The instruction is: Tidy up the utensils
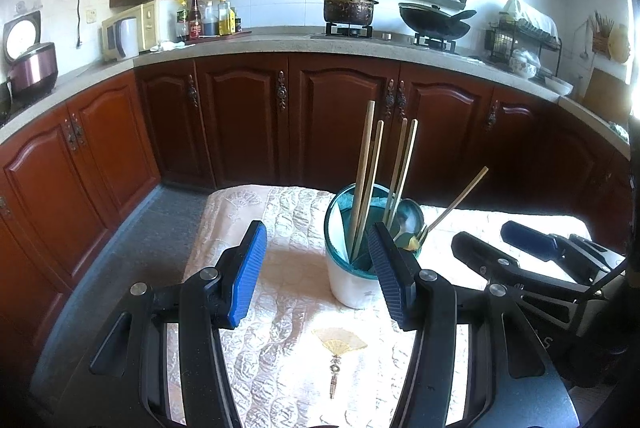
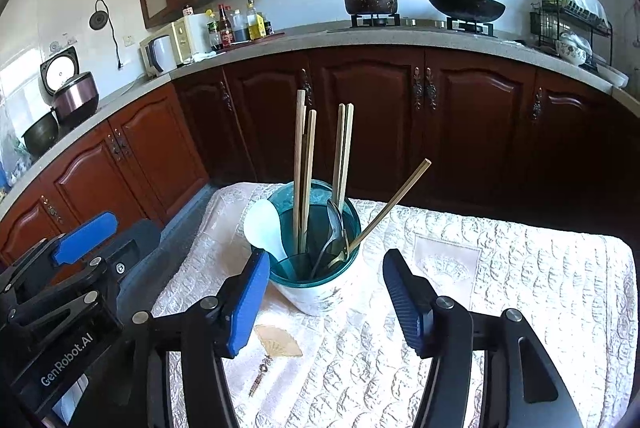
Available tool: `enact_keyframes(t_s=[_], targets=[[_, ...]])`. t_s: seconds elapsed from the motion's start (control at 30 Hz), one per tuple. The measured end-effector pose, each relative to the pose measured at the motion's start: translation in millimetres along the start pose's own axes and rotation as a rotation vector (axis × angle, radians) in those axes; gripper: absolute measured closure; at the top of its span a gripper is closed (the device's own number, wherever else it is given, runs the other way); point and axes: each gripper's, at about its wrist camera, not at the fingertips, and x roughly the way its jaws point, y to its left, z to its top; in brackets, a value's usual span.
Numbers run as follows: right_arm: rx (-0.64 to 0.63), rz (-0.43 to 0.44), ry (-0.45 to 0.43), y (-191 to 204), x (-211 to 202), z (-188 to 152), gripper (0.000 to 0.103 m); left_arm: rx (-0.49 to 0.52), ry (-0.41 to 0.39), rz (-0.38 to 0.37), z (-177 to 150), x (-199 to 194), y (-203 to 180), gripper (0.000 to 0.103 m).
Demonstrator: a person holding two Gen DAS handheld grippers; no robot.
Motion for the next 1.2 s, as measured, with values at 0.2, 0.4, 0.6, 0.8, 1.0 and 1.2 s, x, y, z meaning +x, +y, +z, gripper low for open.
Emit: enact_keyframes(t_s=[0.2, 0.4, 0.6, 0.8, 1.0, 1.2], targets=[[0.000, -0.009, 0.005, -1.1, 0.1, -2.1, 0.046, 0.002, -0.001, 0.005, 0.0, -0.9, -0.8, 0.050], [-0.001, -0.014, 0.007, -1.3, 0.5, -2.6, 0.046, -0.001, 0.000, 0.015, -3.7, -1.3, -1.2, 0.050], [-0.004, -0.017, 0.014, -1.6, 3.4, -2.5, 0.045, 0.001, 0.010, 0.021, -5.2, 0.5, -3.0, 0.050], [-0.015, -0.029, 0.022, 1.2, 4.7, -0.2, 0.045, -0.005, 0.010, 0.020, -3.6, -0.1, -1.6, 0.050], [-0.032, -0.036, 0.023, 3.2, 1.5, 9.1, 0.045, -0.009, -0.004, 0.016, 2.4, -3.8, -1.4, 0.050], [-0.058, -0.053, 0.028, 1.9, 0.4, 23.2, 0.045, -0.024, -0.027, 0.009, 13.0, -7.2, 0.3, 0.050]])
